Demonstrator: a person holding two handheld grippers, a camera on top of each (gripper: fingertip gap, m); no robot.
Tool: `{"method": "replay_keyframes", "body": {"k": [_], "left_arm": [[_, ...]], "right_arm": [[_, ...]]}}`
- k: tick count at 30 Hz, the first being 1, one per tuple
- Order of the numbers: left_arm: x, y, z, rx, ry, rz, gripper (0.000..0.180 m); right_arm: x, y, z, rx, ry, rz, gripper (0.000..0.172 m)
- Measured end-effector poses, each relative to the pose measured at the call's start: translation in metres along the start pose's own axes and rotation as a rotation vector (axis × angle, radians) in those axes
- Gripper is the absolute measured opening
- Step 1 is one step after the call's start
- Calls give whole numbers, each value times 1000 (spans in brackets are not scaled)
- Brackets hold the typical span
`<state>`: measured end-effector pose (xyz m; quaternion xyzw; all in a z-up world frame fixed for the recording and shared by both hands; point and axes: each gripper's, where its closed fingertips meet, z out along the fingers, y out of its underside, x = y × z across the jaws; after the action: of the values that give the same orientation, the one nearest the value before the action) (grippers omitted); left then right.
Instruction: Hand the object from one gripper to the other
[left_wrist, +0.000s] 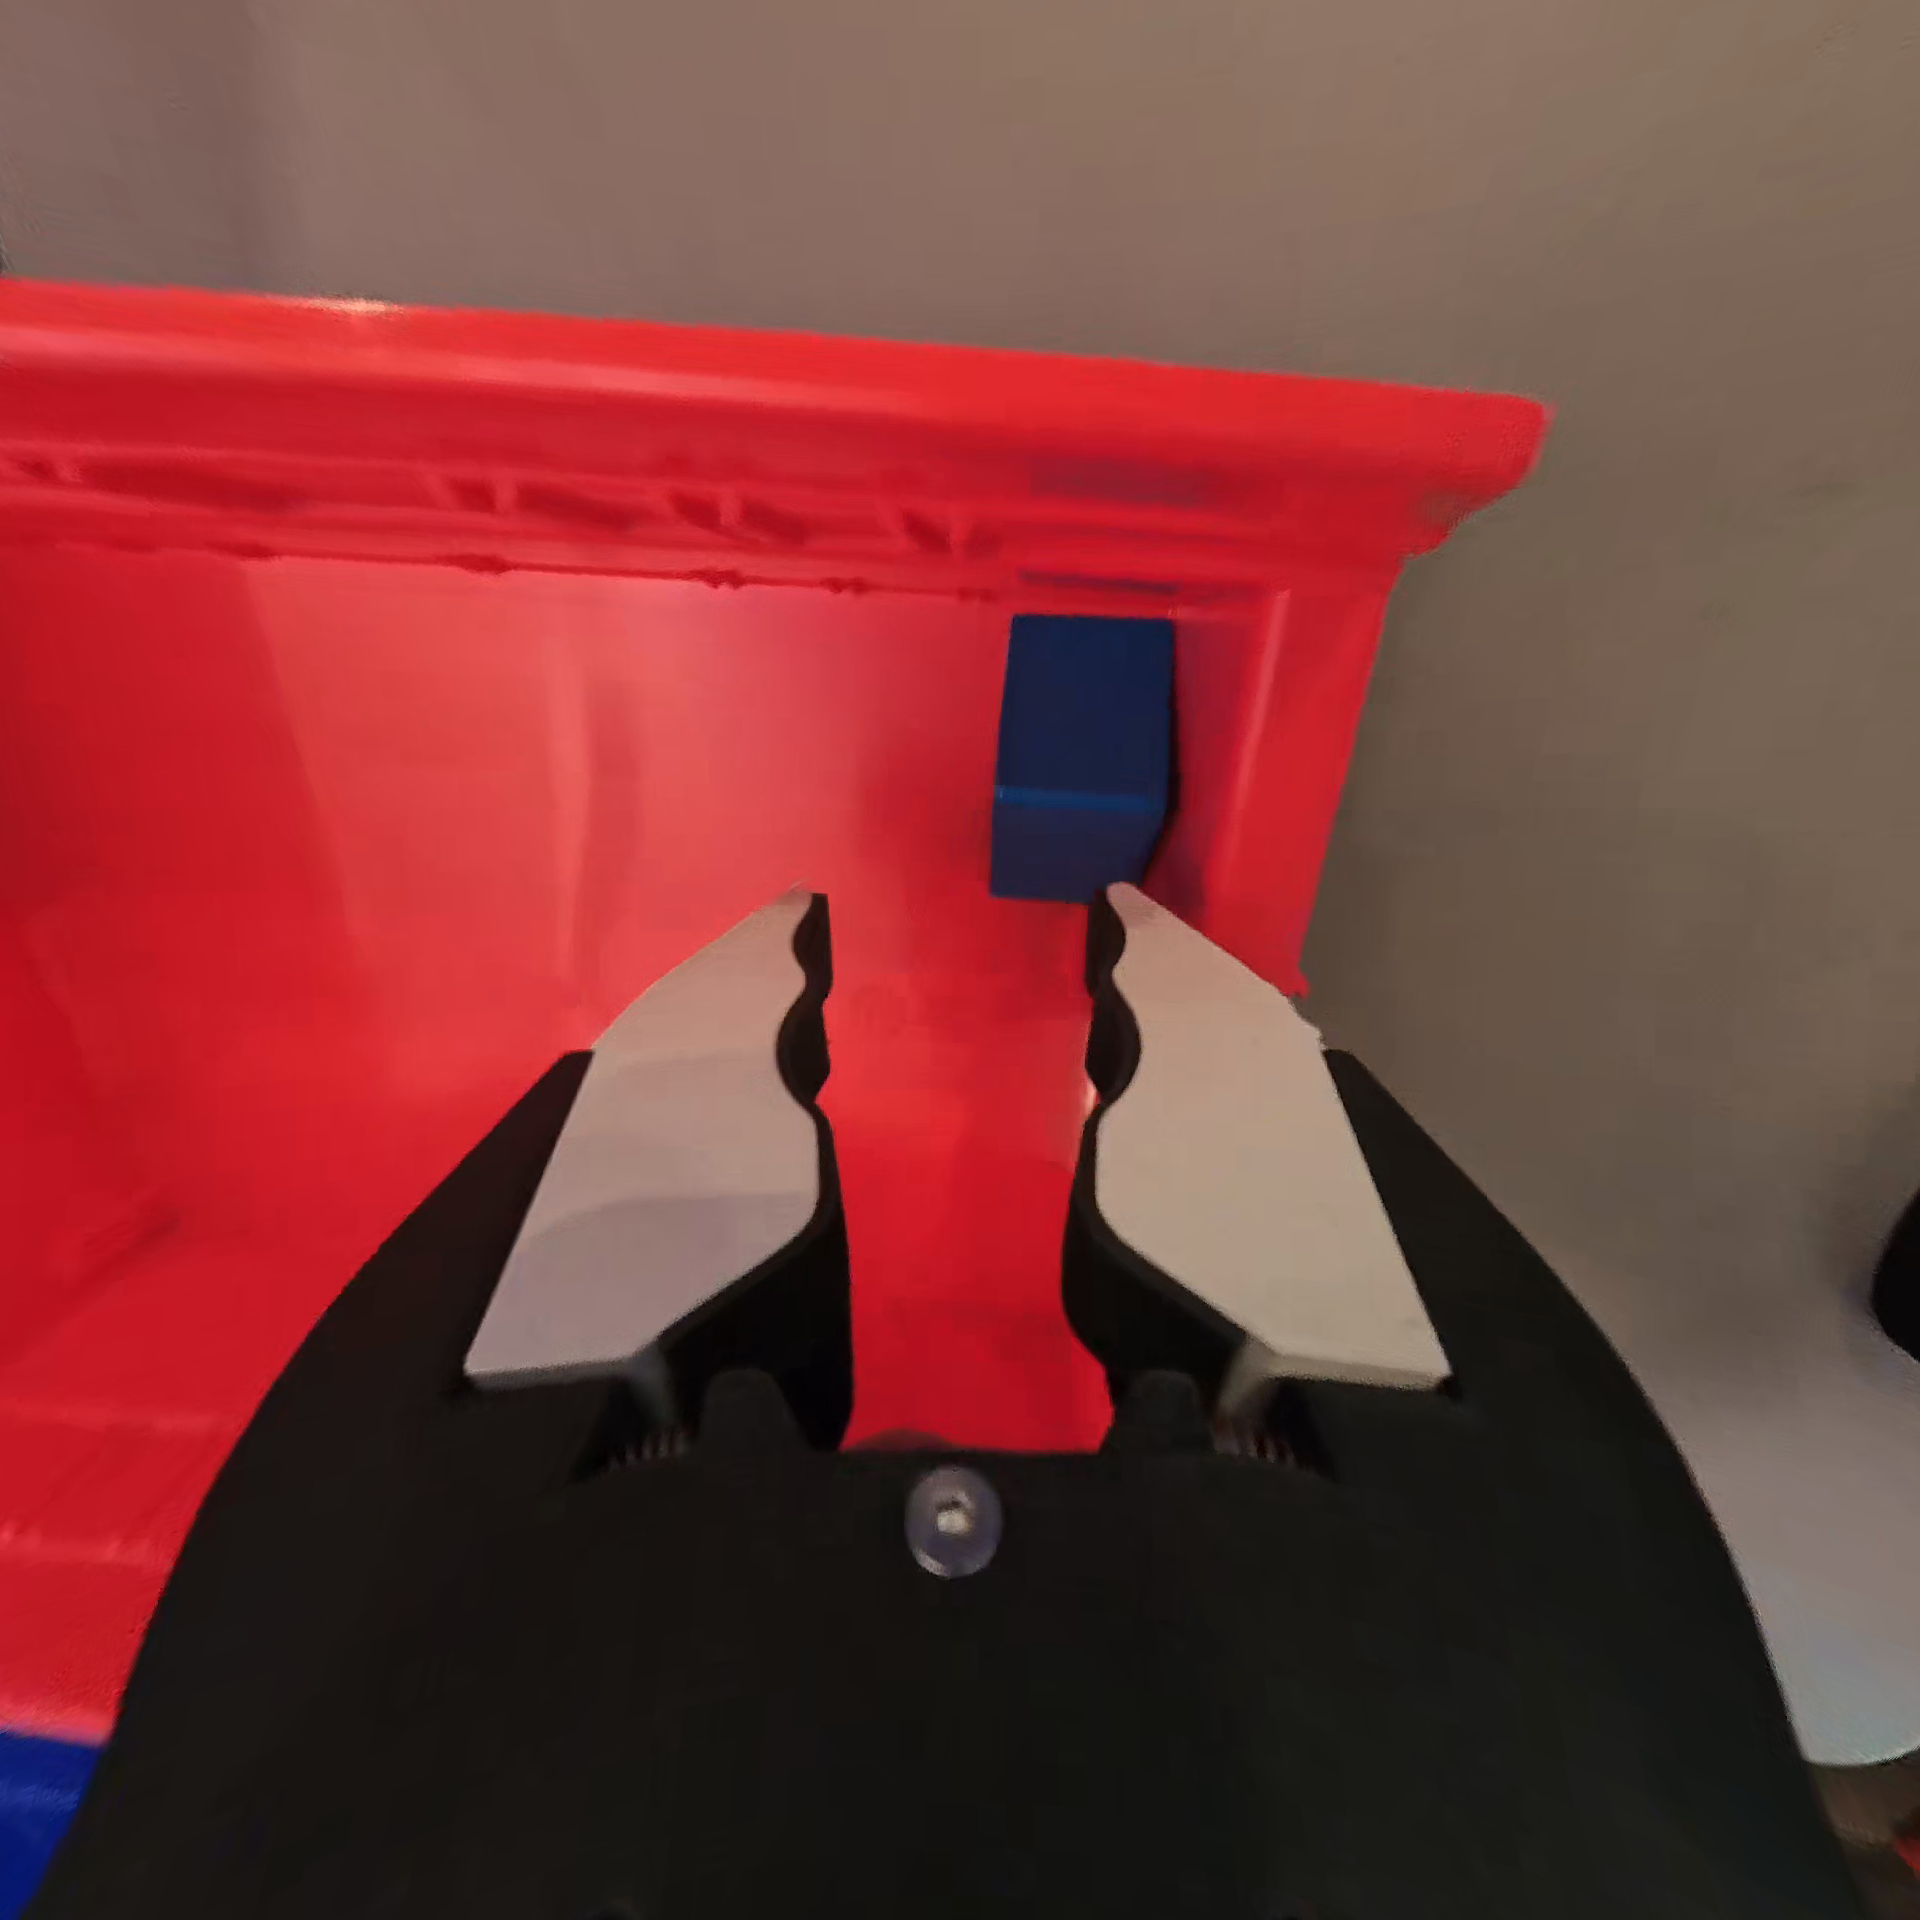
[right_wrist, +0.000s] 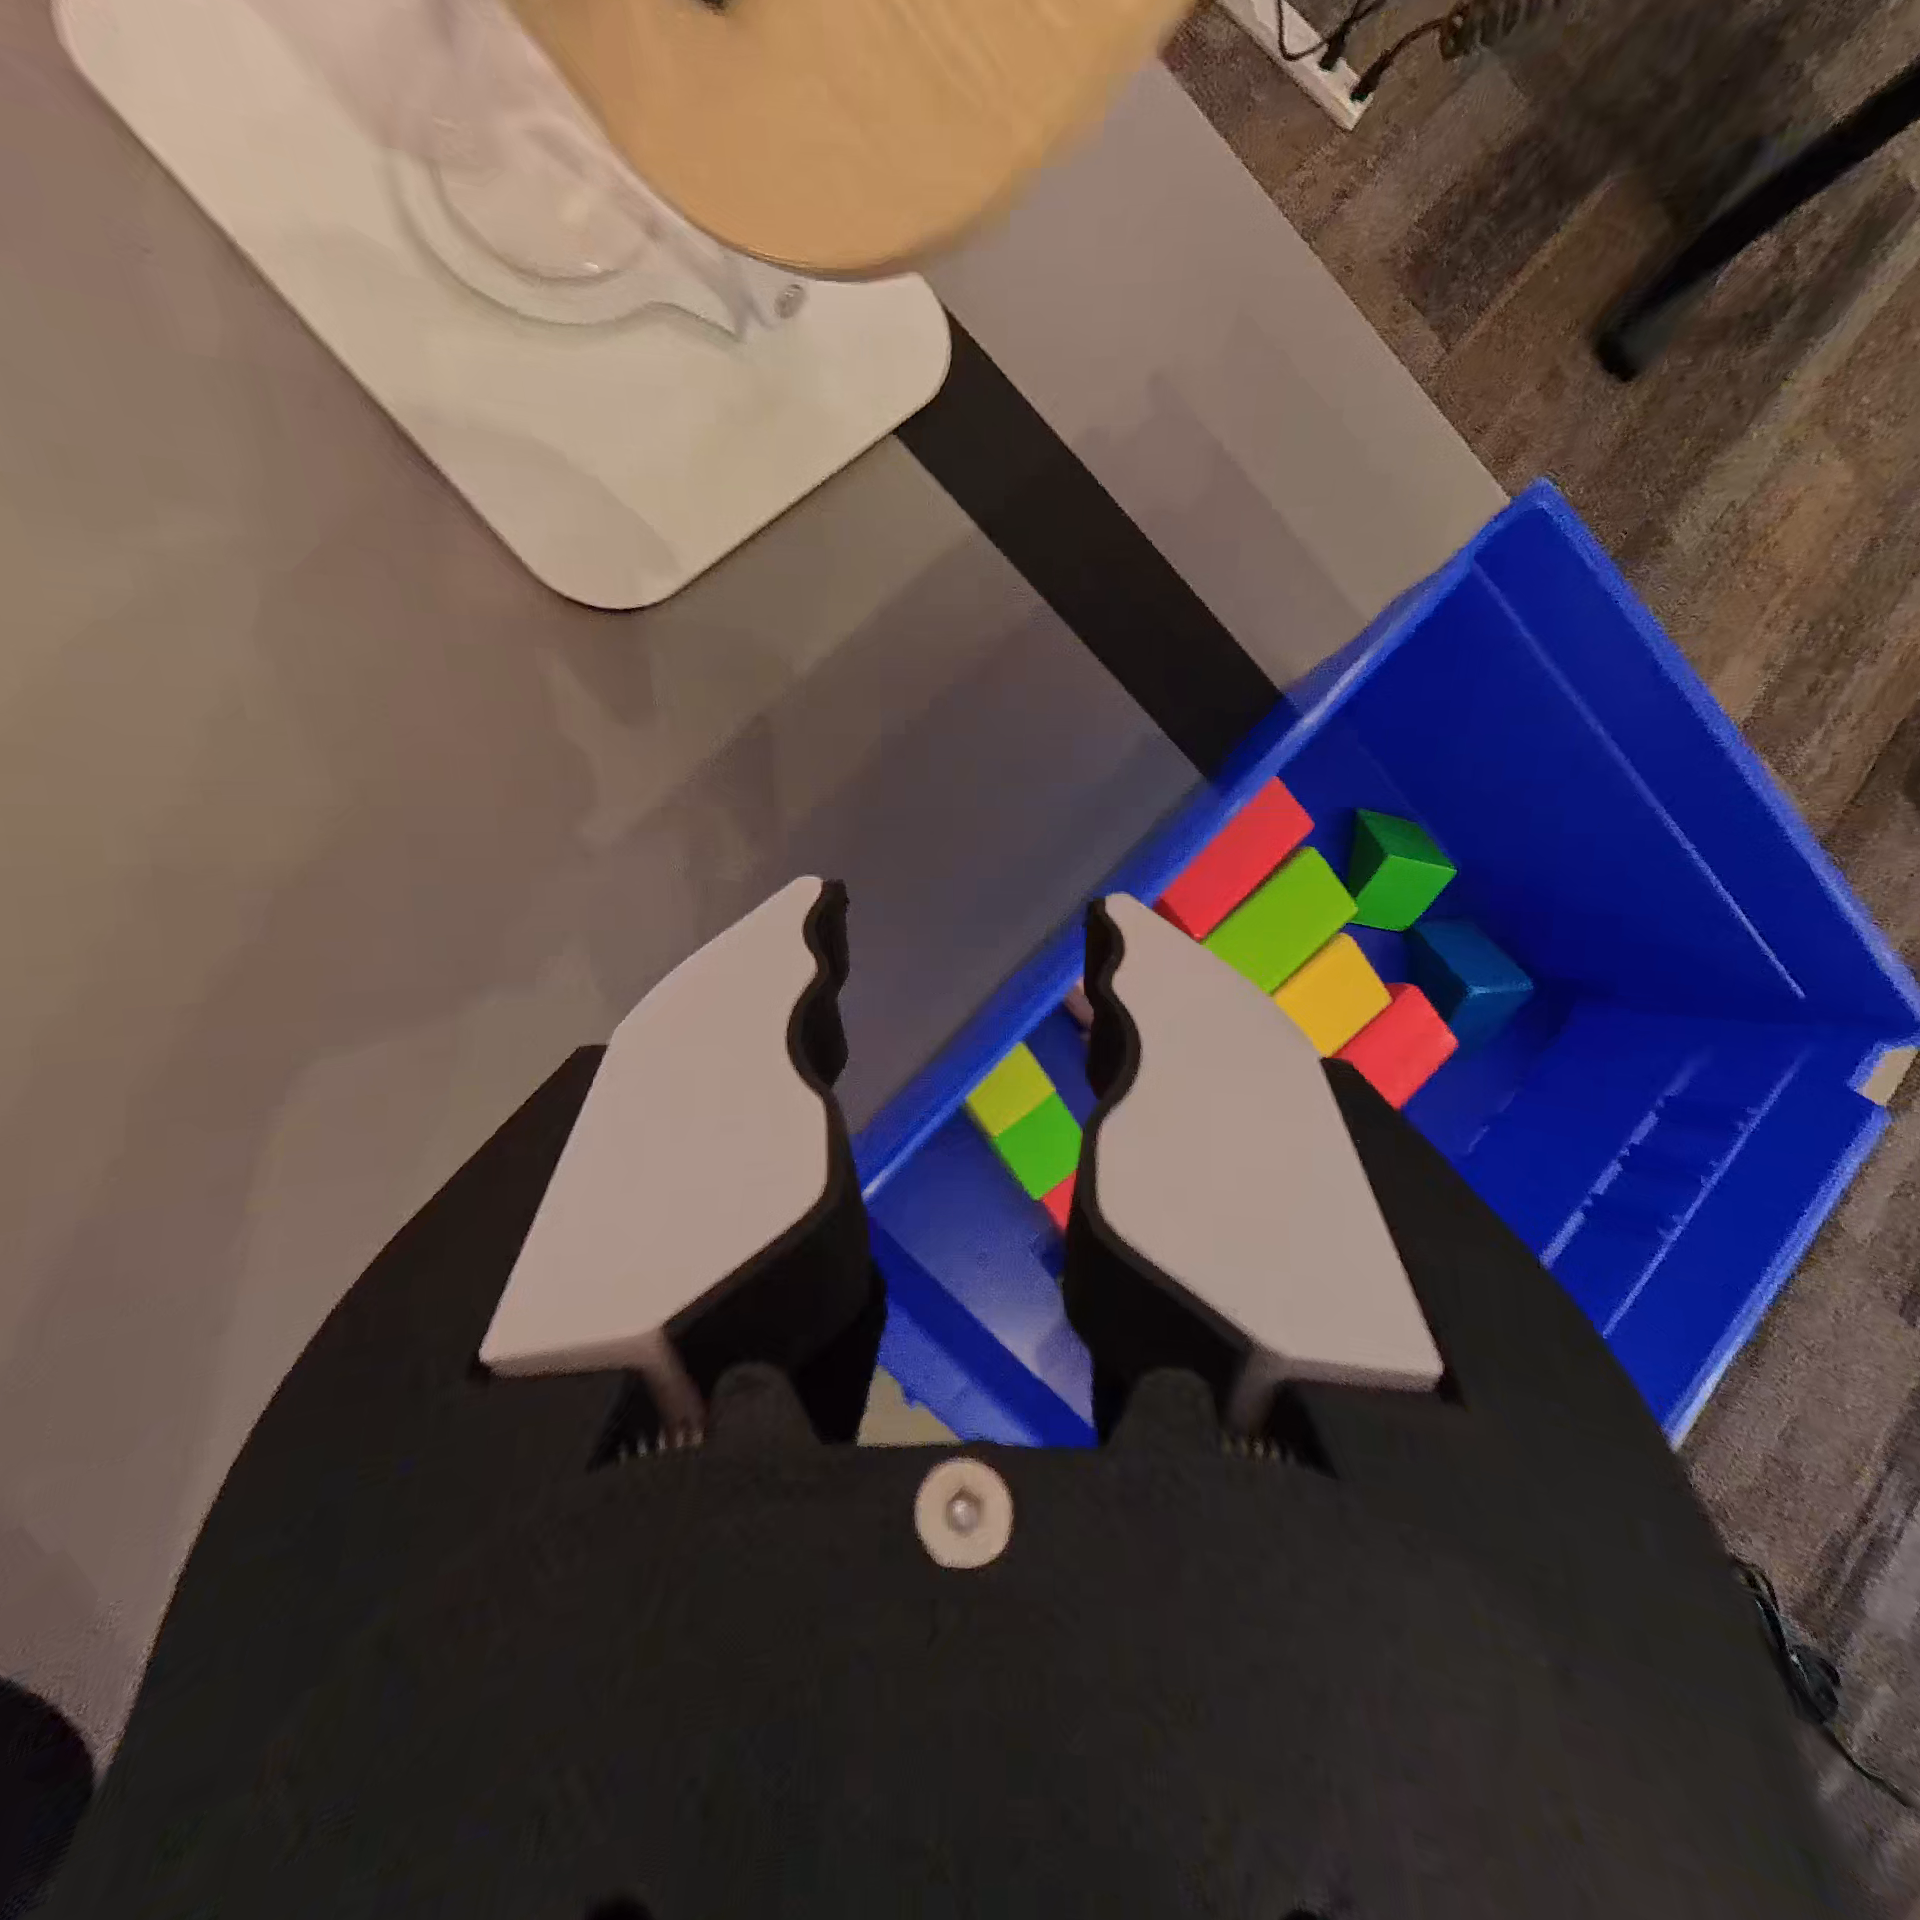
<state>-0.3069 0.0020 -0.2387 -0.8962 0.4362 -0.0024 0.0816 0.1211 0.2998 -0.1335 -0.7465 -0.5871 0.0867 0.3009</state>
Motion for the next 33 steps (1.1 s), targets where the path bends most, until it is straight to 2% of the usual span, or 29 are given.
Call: {"method": "replay_keyframes", "body": {"k": [7,10,13,15,16,18,20,23,26,29,33], "left_arm": [[6,-10,18,75,164,-8,44],[-9,-4,30,34,94,-63,31],[-28,-8,28,102,48,-196,29],[-29,-8,23,118,29,-187,36],[-26,-15,17,172,33,-172,40],[-14,-31,6,277,101,-163,43],[-9,-40,2,319,142,-170,47],[-7,-37,16,246,163,-159,52],[-8,-40,18,256,188,-191,52],[-12,-43,18,286,197,-230,44],[-31,-41,16,300,94,-288,34]], "right_arm": [[-23,-10,-8,23,3,-46,40],[-31,-15,-5,21,-3,-64,39],[-39,-21,-2,39,-14,-83,38],[-44,-22,-1,39,-24,-92,39],[-47,-23,-1,42,-31,-97,39],[-52,-24,0,49,-44,-106,38],[-57,-25,1,51,-53,-115,38],[-63,-26,1,58,-60,-126,38],[-67,-25,2,56,-63,-136,38],[-70,-25,1,65,-69,-137,37],[-75,-25,2,72,-75,-139,37]]}}
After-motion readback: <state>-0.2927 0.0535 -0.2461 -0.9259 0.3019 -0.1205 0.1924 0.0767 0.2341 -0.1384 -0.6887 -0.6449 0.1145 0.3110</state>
